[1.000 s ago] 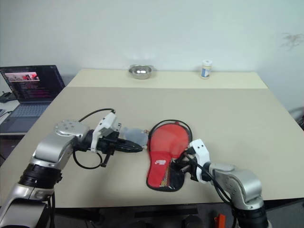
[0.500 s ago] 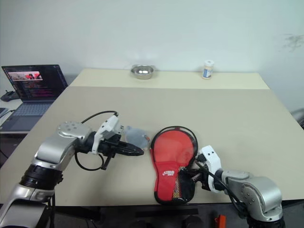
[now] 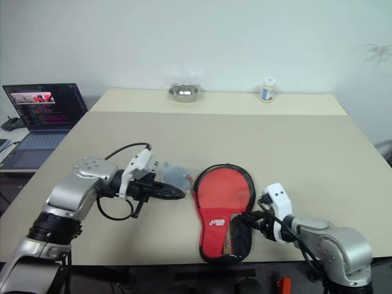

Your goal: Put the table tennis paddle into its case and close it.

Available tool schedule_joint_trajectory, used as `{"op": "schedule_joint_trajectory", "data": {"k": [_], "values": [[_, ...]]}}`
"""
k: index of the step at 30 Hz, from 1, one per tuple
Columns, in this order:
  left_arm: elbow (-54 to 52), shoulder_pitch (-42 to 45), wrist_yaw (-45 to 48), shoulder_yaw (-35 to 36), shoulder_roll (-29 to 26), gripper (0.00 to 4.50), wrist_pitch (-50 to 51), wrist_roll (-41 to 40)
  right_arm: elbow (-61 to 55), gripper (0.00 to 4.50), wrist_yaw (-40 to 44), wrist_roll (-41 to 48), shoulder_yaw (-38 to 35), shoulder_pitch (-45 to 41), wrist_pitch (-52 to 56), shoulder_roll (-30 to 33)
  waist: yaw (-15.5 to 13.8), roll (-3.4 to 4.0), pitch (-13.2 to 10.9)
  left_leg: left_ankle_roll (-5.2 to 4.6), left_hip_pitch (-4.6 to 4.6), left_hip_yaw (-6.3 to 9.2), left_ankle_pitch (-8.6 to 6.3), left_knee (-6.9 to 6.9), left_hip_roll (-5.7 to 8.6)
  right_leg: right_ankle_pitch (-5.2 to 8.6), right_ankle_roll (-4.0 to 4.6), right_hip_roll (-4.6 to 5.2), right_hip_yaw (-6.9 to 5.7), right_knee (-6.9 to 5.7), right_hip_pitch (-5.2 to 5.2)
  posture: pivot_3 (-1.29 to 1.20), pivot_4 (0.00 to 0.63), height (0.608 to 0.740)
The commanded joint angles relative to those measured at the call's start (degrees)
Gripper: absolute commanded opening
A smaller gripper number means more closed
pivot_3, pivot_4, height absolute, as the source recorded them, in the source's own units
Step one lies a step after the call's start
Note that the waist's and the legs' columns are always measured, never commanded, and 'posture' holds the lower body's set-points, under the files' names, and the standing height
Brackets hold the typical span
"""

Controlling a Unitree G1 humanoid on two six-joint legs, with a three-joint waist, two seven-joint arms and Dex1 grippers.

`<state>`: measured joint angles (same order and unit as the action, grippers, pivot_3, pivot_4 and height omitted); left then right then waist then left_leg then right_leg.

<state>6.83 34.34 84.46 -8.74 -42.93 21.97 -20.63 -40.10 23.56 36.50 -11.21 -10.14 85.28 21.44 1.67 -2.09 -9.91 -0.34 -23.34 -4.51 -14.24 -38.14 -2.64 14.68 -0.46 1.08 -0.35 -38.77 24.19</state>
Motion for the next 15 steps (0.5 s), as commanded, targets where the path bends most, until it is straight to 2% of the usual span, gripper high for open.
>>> {"op": "schedule_joint_trajectory", "data": {"k": [1, 5, 8, 10, 13, 15], "values": [[-0.1, 1.1, -1.7, 1.8, 0.3, 0.00, -0.9, 0.0, -7.3, 3.08, 2.2, 4.9, -2.7, 0.0, 2.1, 1.6, 0.0, 0.00, 0.0, 0.00, 0.00, 0.01, 0.00, 0.01, -0.02, 0.00, 0.00, 0.00, -0.01, 0.00, 0.00, 0.00, 0.150, 0.740], [-0.2, 1.2, -3.2, 2.3, 0.5, 0.00, 0.0, -0.4, -8.5, 4.46, 5.5, 6.1, -1.2, -3.2, -1.8, 9.4, 0.1, -0.01, 0.0, 0.00, -0.01, 0.05, 0.00, 0.02, -0.03, 0.00, 0.01, 0.00, -0.05, 0.03, -0.01, 0.00, 0.150, 0.740], [0.2, 1.7, -4.1, 2.7, 0.4, 0.00, 0.6, -0.5, -4.6, 4.46, 5.3, 5.5, 0.0, -8.0, -5.5, 9.9, 0.2, -0.02, 0.0, -0.01, 0.02, -0.01, 0.01, -0.01, -0.03, 0.00, 0.00, 0.02, -0.05, 0.06, -0.01, 0.00, 0.150, 0.740], [0.9, 2.1, -4.9, 3.2, 0.2, 0.00, 1.1, -0.5, 0.6, 4.46, 4.8, 2.5, 4.7, -12.2, -11.0, 8.2, 0.2, -0.03, 0.0, -0.01, 0.08, 0.04, 0.01, 0.00, -0.05, 0.00, 0.00, 0.01, -0.03, 0.05, -0.06, 0.00, 0.150, 0.740], [0.7, 2.5, -5.8, 3.9, 0.0, 0.61, 4.0, -1.3, 9.6, 4.50, 4.1, -2.7, 12.5, -16.8, -19.3, 4.4, 0.2, -0.03, 0.0, -0.02, 0.11, 0.07, 0.03, 0.02, -0.07, 0.01, 0.02, -0.04, -0.01, 0.01, -0.05, 0.00, 0.150, 0.740], [0.4, 2.8, -5.8, 4.4, -0.4, 1.32, 4.8, -1.6, 15.3, 4.50, 4.7, -5.8, 17.4, -19.6, -24.0, 2.1, 0.2, -0.03, 0.0, -0.02, 0.08, 0.10, 0.03, 0.06, -0.05, 0.05, 0.09, -0.07, -0.04, -0.01, -0.02, 0.00, 0.150, 0.740]]}}
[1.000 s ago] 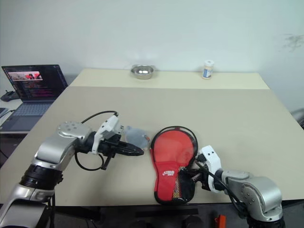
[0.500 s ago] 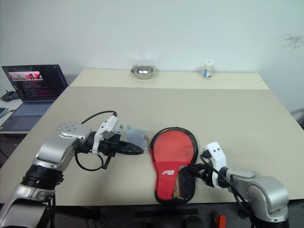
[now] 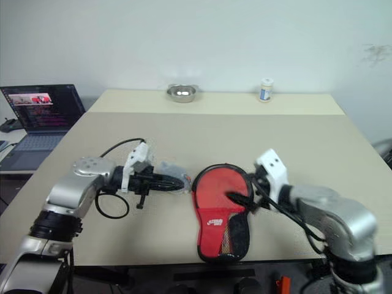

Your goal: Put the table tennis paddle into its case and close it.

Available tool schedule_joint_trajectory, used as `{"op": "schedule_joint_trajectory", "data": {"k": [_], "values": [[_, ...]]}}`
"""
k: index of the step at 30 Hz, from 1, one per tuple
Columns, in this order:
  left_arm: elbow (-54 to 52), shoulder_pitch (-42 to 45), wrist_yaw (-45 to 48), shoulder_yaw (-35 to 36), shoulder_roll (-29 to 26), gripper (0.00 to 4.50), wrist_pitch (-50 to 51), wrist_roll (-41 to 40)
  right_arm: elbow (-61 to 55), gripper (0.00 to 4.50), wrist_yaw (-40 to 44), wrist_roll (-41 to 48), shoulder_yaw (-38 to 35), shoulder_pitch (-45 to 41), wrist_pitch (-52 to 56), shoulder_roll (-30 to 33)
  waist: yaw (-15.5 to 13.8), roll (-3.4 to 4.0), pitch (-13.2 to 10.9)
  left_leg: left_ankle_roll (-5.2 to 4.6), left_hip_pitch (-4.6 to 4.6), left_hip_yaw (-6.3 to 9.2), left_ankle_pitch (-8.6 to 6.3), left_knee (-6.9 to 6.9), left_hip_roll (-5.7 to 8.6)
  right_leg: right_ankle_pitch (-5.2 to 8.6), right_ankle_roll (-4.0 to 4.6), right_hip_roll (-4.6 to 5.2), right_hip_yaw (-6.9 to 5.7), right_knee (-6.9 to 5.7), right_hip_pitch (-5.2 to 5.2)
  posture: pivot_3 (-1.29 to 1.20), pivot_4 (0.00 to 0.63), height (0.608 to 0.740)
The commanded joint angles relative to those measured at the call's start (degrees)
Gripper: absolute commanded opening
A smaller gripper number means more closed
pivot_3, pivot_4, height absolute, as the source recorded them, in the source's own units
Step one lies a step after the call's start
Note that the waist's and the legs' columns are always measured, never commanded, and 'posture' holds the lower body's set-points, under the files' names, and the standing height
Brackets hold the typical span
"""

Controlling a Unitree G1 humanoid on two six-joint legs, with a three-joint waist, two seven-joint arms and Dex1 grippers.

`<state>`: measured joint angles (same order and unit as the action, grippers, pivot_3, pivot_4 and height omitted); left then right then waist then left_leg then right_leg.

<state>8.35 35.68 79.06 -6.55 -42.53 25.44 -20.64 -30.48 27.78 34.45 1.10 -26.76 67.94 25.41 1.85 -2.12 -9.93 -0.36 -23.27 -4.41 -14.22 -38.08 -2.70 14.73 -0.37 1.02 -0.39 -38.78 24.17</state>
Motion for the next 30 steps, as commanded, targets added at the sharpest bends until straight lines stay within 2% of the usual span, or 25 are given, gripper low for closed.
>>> {"op": "schedule_joint_trajectory", "data": {"k": [1, 8, 9, 15, 20, 30], "values": [[-0.9, 1.8, -0.8, 2.6, -1.0, 1.73, 1.5, -1.5, 7.9, 4.50, 1.1, -4.9, 7.0, -3.8, -8.5, -2.7, 0.0, 0.00, 0.0, 0.00, -0.03, 0.00, 0.00, 0.01, 0.02, 0.01, 0.01, 0.00, -0.02, -0.03, 0.01, 0.00, 0.150, 0.740], [3.9, 3.1, -3.8, 3.2, -2.2, 4.31, -0.9, 1.5, 16.3, 4.50, 4.6, -11.1, 15.0, -2.4, -17.4, -3.2, -0.2, 0.00, 0.0, 0.02, -0.57, 0.11, -0.01, -0.04, 0.21, -0.08, 0.14, 0.08, -0.16, 0.05, 0.35, 0.00, 0.150, 0.740], [5.0, 3.4, -4.6, 3.2, -1.9, 4.46, -1.9, 2.3, 16.7, 4.50, 4.7, -11.5, 15.3, -2.3, -17.9, -3.4, -0.2, 0.00, 0.0, 0.02, -0.57, 0.11, -0.01, -0.04, 0.23, -0.08, 0.14, 0.09, -0.16, 0.05, 0.35, 0.00, 0.150, 0.740], [15.7, 7.3, -8.7, 0.4, 2.4, 4.46, -9.3, 8.4, 17.8, 4.50, 4.7, -13.7, 16.5, -2.0, -19.2, -4.8, -0.2, -0.01, 0.0, 0.05, -0.54, 0.23, 0.01, -0.12, 0.20, -0.06, 0.10, 0.08, -0.27, -0.11, 0.34, 0.00, 0.150, 0.740], [27.9, 11.7, -6.4, -3.5, 7.9, 4.46, -15.7, 12.6, 17.6, 4.50, 3.3, -15.8, 16.6, -1.3, -19.1, -5.2, -0.2, -0.01, 0.0, 0.12, -0.55, 0.24, 0.06, -0.15, 0.18, -0.07, 0.12, 0.05, -0.28, -0.16, 0.35, 0.00, 0.150, 0.740], [39.6, 15.3, -1.8, -5.9, 8.5, 4.46, -25.2, 18.7, 15.1, 4.50, 1.2, -16.5, 15.2, -0.1, -17.4, -5.9, -0.1, -0.01, 0.0, 0.13, -0.53, 0.26, 0.06, -0.14, 0.14, -0.08, 0.15, 0.04, -0.29, -0.18, 0.35, 0.00, 0.150, 0.740]]}}
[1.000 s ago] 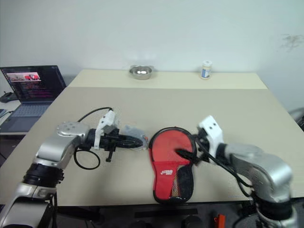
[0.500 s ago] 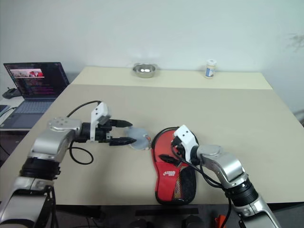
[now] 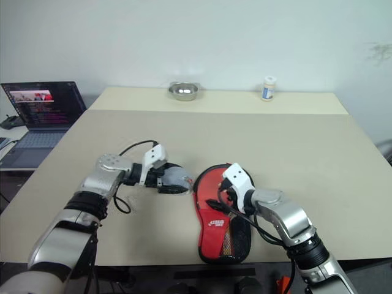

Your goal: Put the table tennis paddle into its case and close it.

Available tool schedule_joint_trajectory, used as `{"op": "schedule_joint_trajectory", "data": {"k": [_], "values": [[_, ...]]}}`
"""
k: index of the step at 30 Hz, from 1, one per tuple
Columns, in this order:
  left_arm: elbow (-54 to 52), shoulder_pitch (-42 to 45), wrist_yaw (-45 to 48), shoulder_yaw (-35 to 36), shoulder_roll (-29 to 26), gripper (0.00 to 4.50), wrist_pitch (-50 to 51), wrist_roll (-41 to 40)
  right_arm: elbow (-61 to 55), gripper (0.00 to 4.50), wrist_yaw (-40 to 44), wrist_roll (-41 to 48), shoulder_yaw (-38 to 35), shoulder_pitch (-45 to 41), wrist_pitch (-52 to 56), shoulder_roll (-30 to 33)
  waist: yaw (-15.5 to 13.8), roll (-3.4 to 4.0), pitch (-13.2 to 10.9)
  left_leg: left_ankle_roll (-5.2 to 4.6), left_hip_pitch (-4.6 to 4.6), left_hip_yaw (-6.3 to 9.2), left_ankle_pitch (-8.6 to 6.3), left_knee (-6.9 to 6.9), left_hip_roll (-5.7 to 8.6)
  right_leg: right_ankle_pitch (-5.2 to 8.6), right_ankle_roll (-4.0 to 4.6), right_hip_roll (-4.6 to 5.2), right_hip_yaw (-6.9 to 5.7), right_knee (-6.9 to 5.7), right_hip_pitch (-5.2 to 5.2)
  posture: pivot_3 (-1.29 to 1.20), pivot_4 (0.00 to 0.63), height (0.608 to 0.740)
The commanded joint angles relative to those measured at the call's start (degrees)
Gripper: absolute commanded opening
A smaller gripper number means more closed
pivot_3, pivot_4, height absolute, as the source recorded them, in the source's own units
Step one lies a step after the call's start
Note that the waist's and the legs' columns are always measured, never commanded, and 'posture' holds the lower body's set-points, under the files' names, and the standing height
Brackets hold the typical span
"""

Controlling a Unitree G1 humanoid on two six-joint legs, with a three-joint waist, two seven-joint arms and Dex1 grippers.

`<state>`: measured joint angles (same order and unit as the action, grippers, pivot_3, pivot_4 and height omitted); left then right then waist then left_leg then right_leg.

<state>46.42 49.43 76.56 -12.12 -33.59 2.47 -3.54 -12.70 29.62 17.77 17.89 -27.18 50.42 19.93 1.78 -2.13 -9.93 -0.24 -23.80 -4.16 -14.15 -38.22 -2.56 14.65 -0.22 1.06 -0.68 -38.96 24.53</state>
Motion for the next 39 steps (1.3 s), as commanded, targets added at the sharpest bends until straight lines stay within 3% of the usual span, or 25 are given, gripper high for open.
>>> {"op": "schedule_joint_trajectory", "data": {"k": [1, 4, 7, 13, 18, 23, 31, 39], "values": [[2.0, 1.7, 0.7, -0.2, -0.4, 4.46, -2.8, 1.9, -2.8, 4.50, -0.7, 0.1, -1.6, 0.4, 0.2, -0.5, 0.0, 0.00, 0.0, 0.00, 0.00, 0.01, 0.00, -0.01, 0.00, 0.00, 0.00, 0.00, -0.01, 0.00, 0.00, 0.00, 0.150, 0.740], [3.2, 2.1, 1.3, -0.5, -0.4, 4.46, -3.7, 3.1, -3.1, 4.50, -1.1, -0.1, -1.6, 0.7, 0.4, -0.7, 0.0, 0.00, 0.0, 0.01, 0.00, -0.01, 0.00, -0.04, 0.01, 0.00, -0.01, 0.00, 0.01, 0.00, -0.01, 0.00, 0.150, 0.740], [4.0, 2.4, 1.6, -0.2, -0.2, 3.91, -4.0, 3.5, -3.1, 4.50, -1.2, -0.5, -1.1, 0.9, 0.5, -0.9, 0.0, -0.01, 0.0, 0.01, 0.00, -0.01, 0.01, -0.05, 0.01, 0.00, -0.01, 0.00, 0.01, -0.01, -0.01, 0.00, 0.150, 0.740], [5.4, 3.3, 0.3, -0.9, -0.2, 1.85, -4.8, 5.4, -2.3, 4.50, -1.2, -2.9, 1.8, 1.1, 0.1, -0.5, 0.0, -0.02, 0.0, 0.01, 0.00, 0.02, 0.01, -0.12, 0.00, 0.01, -0.02, 0.00, -0.01, -0.04, -0.04, 0.00, 0.150, 0.740], [11.1, 6.9, -5.6, -2.8, 0.1, 0.85, -8.7, 10.4, 1.8, 4.50, -3.0, -5.6, 3.2, 1.1, -0.1, -2.2, 0.0, -0.11, 0.1, 0.00, 0.26, 0.05, 0.01, -0.23, -0.04, 0.12, -0.22, 0.00, -0.04, -0.04, -0.35, 0.00, 0.150, 0.740], [18.5, 12.2, -14.7, -6.1, 2.0, 0.67, -14.1, 16.8, 2.8, 4.50, -3.3, -7.0, 3.6, 2.0, 0.0, -2.9, -0.1, -0.18, 0.2, -0.01, 1.02, 0.07, 0.02, -0.20, -0.10, 0.09, -0.15, 0.07, -0.05, -0.03, -1.05, 0.00, 0.150, 0.740], [27.6, 21.5, -31.0, -13.6, 9.1, 0.62, -19.1, 28.2, 2.9, 4.50, -3.3, -7.4, 3.5, 3.2, 1.1, -4.4, -1.2, -0.19, 0.2, -0.21, 1.05, 0.16, 0.14, -0.19, -0.09, -0.18, 0.16, 0.12, -0.13, -0.02, -1.10, 0.00, 0.150, 0.740], [31.6, 27.4, -47.2, -17.8, 14.0, 0.60, -17.5, 36.9, 2.6, 4.50, -3.4, -7.6, 3.3, 4.4, 2.5, -4.6, -1.5, -0.24, 0.2, -0.26, 0.92, 0.23, 0.20, -0.19, -0.09, -0.24, 0.09, 0.17, -0.17, 0.04, -0.99, 0.00, 0.150, 0.740]]}}
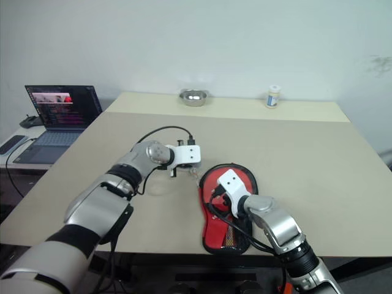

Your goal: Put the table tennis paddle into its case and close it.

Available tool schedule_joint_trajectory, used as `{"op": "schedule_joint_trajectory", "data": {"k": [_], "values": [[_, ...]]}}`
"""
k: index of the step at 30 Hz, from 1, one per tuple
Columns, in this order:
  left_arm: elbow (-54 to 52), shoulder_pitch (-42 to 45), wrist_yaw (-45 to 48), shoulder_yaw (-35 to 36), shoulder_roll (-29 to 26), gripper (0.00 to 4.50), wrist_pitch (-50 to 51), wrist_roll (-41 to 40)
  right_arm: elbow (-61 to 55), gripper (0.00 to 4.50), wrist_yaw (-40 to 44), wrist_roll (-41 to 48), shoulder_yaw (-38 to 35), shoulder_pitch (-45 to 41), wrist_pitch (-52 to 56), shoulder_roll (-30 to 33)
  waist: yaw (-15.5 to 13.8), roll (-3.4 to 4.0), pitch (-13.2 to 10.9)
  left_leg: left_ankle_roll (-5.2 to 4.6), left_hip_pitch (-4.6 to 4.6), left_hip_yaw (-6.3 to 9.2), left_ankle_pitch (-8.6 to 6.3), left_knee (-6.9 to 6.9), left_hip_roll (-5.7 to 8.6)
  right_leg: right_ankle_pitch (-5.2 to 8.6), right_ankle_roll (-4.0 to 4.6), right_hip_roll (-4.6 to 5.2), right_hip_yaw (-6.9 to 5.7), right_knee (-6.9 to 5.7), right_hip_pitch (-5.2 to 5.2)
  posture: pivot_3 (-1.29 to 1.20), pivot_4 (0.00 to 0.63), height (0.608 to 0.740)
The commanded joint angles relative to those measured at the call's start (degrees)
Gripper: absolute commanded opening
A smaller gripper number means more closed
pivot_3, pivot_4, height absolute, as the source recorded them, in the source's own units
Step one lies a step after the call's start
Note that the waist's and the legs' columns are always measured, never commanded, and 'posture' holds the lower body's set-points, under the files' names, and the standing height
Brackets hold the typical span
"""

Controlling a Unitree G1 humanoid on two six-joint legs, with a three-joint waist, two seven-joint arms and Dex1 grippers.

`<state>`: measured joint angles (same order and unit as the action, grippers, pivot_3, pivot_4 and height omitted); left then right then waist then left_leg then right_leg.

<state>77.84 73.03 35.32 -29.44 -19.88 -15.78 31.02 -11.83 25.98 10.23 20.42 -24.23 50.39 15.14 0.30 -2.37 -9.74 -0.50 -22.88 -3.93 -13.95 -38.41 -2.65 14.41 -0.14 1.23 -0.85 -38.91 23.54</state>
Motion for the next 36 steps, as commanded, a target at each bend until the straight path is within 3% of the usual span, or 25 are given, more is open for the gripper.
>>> {"op": "schedule_joint_trajectory", "data": {"k": [1, 6, 10, 16, 23, 36], "values": [[0.4, 4.1, -6.9, -0.4, 0.6, 0.60, 0.9, 2.7, 1.7, 4.50, 0.2, 0.0, 0.7, 1.6, 2.6, 0.2, 0.0, 0.00, 0.0, 0.01, 0.00, 0.00, 0.01, 0.00, 0.00, -0.03, -0.05, -0.01, 0.00, -0.01, 0.01, 0.00, 0.150, 0.740], [1.3, 6.8, -14.3, 2.6, 5.5, 0.59, 3.9, 1.7, 1.6, 4.50, 0.4, 0.1, 0.3, 2.0, 3.5, 0.1, 0.2, -0.05, 0.0, 0.08, -0.21, -0.15, 0.00, 0.34, 0.08, 0.15, -0.29, -0.10, 0.15, 0.10, 0.33, 0.00, 0.150, 0.740], [1.6, 8.0, -17.0, 3.4, 9.3, 0.59, 5.6, 2.2, 1.2, 4.50, 0.7, 0.4, 0.4, 2.2, 4.3, 0.1, 0.1, -0.05, 0.0, 0.19, -0.92, -0.11, -0.04, 0.34, 0.14, 0.16, -0.33, -0.13, 0.09, 0.14, 0.95, 0.00, 0.150, 0.740], [1.9, 10.9, -22.3, 3.3, 17.0, 0.59, 7.5, 3.1, -0.5, 4.50, 0.5, 0.5, 1.8, 3.5, 5.9, -0.4, 0.0, -0.08, 0.0, 0.19, -0.93, -0.11, -0.04, 0.30, 0.27, 0.17, -0.35, -0.11, 0.08, 0.24, 0.90, 0.00, 0.150, 0.740], [2.0, 12.7, -23.7, 3.2, 24.5, 0.59, 6.6, 3.7, -2.4, 4.50, -1.2, 0.6, 2.1, 5.1, 7.7, -1.7, -0.1, -0.09, 0.0, 0.20, -0.97, -0.09, -0.05, 0.34, 0.29, 0.17, -0.36, -0.11, 0.07, 0.36, 0.87, 0.00, 0.150, 0.740], [1.9, 11.5, -19.6, 2.2, 32.7, 0.59, 3.3, 4.1, -4.8, 4.50, -3.0, 0.5, 1.9, 7.0, 9.7, -2.7, -0.3, -0.06, 0.0, 0.19, -1.00, -0.02, -0.06, 0.35, 0.41, 0.21, -0.41, -0.04, 0.03, 0.41, 0.84, 0.00, 0.150, 0.740]]}}
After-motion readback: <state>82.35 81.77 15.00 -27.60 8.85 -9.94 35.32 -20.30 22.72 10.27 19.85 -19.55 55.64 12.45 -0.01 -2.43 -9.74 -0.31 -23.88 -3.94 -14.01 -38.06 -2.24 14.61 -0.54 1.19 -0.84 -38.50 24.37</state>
